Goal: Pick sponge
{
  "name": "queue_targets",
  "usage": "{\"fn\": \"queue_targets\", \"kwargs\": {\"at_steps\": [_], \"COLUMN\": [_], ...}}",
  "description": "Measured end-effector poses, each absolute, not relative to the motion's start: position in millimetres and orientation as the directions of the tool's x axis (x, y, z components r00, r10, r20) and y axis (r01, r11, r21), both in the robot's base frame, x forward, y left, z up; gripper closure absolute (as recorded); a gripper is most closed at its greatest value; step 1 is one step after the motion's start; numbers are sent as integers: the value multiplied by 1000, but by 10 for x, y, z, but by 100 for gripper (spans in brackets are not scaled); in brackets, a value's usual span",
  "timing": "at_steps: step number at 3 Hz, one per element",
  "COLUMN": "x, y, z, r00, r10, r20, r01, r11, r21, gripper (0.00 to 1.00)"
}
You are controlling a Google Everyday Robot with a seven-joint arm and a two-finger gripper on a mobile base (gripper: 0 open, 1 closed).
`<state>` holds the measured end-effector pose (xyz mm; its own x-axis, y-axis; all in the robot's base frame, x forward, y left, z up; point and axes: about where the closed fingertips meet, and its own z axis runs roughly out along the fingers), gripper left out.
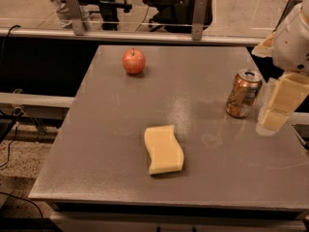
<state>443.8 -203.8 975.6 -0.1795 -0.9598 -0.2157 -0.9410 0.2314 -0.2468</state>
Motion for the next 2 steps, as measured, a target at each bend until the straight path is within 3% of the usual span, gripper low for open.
{"fn": "queue_targets", "kwargs": {"at_steps": [2], "x": [4532], "y": [-1447], "z": [9545], "r00": [15], "r10": [-973], "r20": [-232], "r01": [-980], "r11": [32], "r21": [-198], "gripper": [0]}}
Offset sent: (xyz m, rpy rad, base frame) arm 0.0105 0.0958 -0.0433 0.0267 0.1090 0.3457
